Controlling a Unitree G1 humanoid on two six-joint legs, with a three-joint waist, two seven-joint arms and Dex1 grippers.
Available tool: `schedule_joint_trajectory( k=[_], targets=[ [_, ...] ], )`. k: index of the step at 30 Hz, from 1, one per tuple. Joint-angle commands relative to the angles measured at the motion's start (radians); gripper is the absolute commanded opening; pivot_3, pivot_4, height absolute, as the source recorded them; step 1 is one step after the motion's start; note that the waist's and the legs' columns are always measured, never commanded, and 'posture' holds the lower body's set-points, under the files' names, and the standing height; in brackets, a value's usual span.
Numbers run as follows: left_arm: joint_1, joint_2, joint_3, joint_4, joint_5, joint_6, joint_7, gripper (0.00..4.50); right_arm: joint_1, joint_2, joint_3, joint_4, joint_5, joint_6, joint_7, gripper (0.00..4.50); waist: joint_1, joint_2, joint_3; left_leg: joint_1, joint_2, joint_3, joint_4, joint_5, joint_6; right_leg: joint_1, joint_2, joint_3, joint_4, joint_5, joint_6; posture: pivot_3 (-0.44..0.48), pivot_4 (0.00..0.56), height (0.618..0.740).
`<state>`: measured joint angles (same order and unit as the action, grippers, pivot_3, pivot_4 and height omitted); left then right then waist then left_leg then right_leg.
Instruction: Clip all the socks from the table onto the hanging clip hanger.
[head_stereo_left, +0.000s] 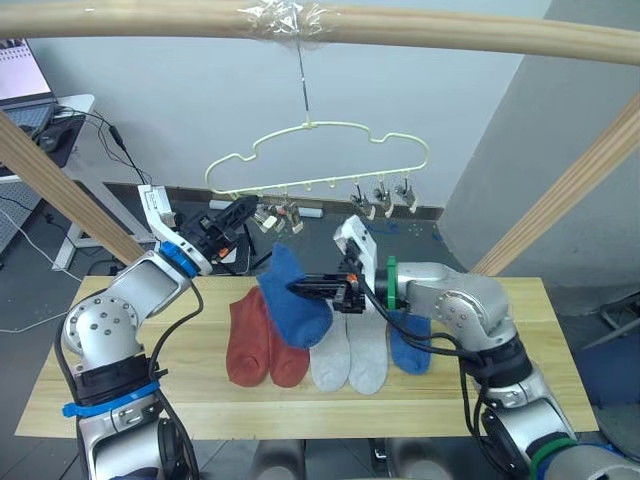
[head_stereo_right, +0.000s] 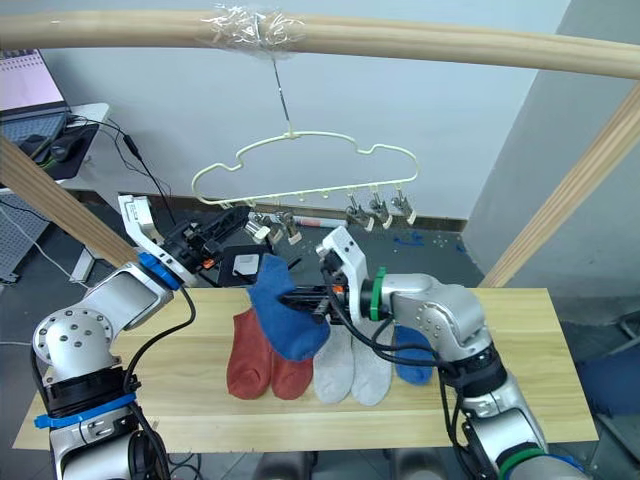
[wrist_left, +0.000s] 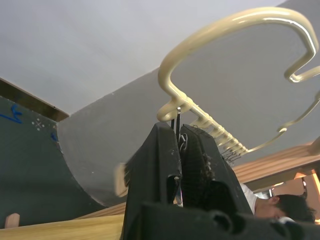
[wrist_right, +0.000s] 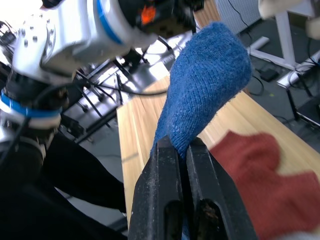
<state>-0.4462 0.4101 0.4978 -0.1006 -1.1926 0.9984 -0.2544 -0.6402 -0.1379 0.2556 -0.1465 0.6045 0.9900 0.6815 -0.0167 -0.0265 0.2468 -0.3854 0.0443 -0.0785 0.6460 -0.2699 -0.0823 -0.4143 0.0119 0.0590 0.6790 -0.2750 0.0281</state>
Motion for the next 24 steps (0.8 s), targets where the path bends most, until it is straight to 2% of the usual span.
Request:
schedule_joint_trajectory(
  k=[1,12,24],
  targets=[
    [-0.001,-0.001,0.006,-0.074,-0.067,-0.005,0.011,0.05,-0.041,0.046,-0.032,0.033,0.018,-0.026,-0.004,0.01,0.004,0.000,0.000,0.000,0.000,0.000,0.000,0.000,0.000,0.000,0.000,0.000,0.000,0.000,0.000,0.115,0.228,0.740],
    [0.026,0.018,-0.003,-0.106,-0.157,-0.001,0.051,0.05,-0.068,0.075,-0.046,0.106,0.006,-0.040,0.008,0.01,0.020,0.000,0.001,-0.002,0.000,-0.001,0.000,0.000,0.000,-0.001,0.000,-0.002,0.000,0.000,0.000,0.128,0.239,0.740],
    [0.039,0.039,-0.033,-0.115,-0.185,-0.007,0.053,0.05,-0.086,0.074,-0.059,0.134,0.006,-0.055,0.009,0.01,0.020,-0.001,0.003,-0.006,0.000,-0.002,0.000,0.000,0.000,-0.005,0.000,-0.002,0.001,0.000,0.000,0.131,0.249,0.740]
  ],
)
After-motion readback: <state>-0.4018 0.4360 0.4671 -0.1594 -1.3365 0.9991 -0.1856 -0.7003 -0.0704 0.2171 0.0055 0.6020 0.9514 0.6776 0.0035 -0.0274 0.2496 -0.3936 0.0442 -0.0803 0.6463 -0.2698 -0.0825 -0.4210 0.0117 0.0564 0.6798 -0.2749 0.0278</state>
